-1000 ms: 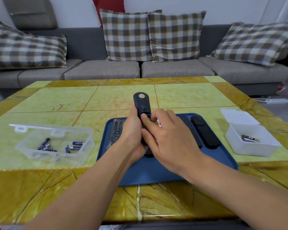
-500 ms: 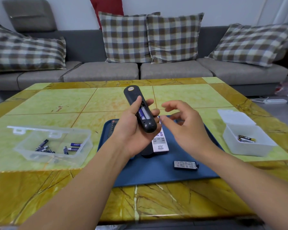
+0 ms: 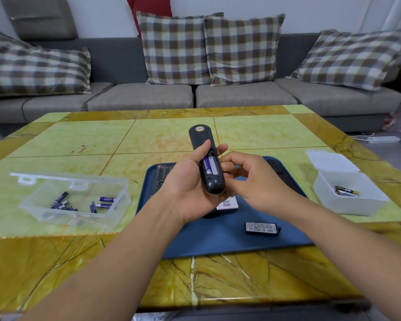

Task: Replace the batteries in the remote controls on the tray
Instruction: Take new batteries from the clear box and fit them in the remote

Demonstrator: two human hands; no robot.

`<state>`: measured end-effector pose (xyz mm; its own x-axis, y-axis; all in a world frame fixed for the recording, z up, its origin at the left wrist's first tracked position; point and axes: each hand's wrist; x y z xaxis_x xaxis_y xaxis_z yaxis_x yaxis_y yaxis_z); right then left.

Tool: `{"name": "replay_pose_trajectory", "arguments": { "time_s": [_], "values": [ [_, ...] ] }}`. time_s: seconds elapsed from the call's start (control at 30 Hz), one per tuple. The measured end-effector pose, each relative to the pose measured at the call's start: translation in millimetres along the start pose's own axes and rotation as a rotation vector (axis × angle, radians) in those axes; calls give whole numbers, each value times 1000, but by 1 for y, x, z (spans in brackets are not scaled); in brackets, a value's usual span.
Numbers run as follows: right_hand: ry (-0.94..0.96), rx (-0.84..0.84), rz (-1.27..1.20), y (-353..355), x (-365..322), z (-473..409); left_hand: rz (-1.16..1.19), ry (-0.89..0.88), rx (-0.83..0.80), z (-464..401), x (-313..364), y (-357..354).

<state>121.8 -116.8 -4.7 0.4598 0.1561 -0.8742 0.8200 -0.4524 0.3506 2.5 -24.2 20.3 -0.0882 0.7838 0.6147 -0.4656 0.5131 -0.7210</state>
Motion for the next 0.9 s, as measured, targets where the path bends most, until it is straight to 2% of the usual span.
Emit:
{"name": "replay_pose_trajectory", "arguments": {
  "time_s": [0.1,0.23,0.57,0.73,0.9],
  "values": [
    [6,69,-3,-4,-1,-1,0,-14,5,-1,4,3],
    [-39,272,-150,-5,-3,-4,-16,-60,39,1,12,10],
    [71,382,-291,-13,-26,0,-466,-292,399,-5,13,19],
    [164,338,-202,-24,-31,8,-280,-239,306,-1,15,12],
    [73,376,-313,-18,-33,0,-323,-252,242,-4,10,10]
  ]
}}
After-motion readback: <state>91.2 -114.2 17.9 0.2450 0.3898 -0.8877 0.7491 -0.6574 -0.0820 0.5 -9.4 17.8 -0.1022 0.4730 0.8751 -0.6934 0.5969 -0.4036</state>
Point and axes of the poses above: each hand's wrist, its own z-axis away from the middle knuckle, its own y-axis out of the back of the hand, x = y × z, and after that the axes turned 3 degrees about -z, right-handed
